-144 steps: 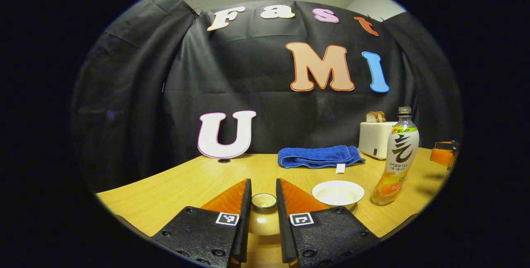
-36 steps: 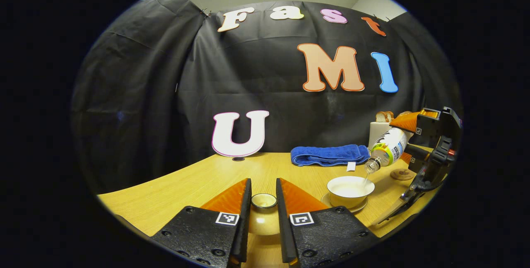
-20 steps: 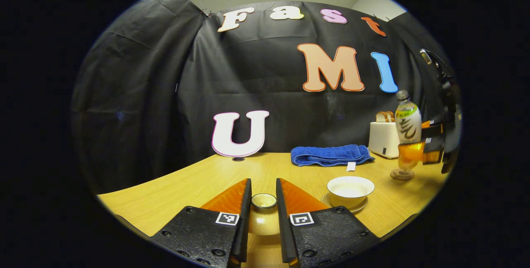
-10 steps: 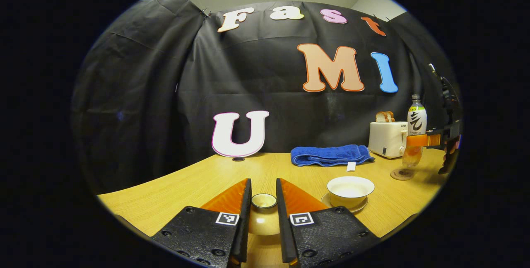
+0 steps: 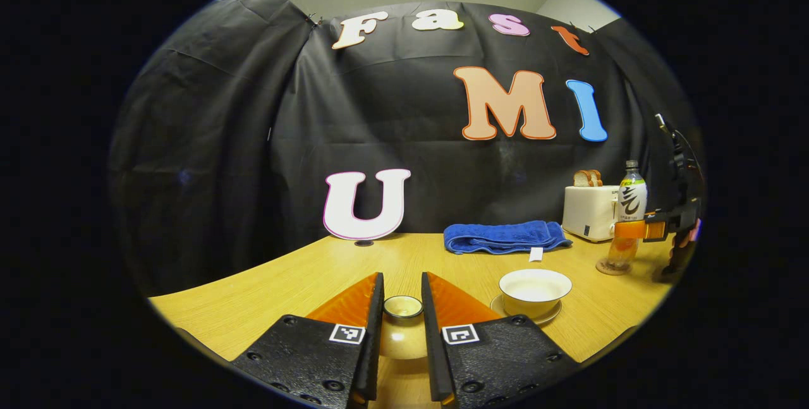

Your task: Open the teacup lid with one hand, grasp the water bottle and pour water into the teacup with the other hand; after pouring, place the water bottle on the coaster and then close the teacup lid.

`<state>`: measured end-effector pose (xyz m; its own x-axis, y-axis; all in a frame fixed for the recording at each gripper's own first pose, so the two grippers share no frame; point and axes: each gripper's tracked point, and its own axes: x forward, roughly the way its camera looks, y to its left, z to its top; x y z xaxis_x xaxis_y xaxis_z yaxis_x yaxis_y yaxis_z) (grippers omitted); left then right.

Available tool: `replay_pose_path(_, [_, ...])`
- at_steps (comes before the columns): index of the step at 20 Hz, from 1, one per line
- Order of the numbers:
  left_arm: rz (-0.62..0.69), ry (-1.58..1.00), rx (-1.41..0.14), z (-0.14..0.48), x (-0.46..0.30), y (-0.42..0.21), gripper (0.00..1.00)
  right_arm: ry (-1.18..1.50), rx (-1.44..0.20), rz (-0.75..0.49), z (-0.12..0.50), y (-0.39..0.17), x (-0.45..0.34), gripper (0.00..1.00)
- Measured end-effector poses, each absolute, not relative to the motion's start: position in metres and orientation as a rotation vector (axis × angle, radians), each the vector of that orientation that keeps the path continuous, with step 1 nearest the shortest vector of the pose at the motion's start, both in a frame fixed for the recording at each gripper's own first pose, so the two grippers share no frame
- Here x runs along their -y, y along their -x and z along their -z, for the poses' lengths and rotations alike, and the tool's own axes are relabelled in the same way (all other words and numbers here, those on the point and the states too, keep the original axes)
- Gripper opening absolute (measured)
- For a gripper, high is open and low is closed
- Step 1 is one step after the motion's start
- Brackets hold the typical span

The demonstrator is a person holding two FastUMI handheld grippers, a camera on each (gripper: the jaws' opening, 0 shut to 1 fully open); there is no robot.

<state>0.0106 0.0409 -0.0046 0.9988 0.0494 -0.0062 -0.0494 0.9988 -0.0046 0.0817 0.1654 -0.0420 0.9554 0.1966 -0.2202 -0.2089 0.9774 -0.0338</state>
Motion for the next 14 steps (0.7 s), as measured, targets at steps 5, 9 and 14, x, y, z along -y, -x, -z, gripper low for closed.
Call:
replay_pose_path(5, [-0.049, 0.005, -0.006, 0.004, -0.04, -0.011, 0.3, 0.075, -0.204, -0.211, 0.047, -0.084, -0.164, 0.75])
replay_pose_path(9, [-0.05, 0.005, -0.006, 0.004, -0.041, -0.011, 0.3, 0.061, -0.205, -0.209, 0.049, -0.084, -0.163, 0.8])
replay_pose_path(14, [-0.05, 0.005, -0.006, 0.005, -0.041, -0.011, 0.3, 0.042, -0.211, -0.216, 0.054, -0.072, -0.16, 0.91])
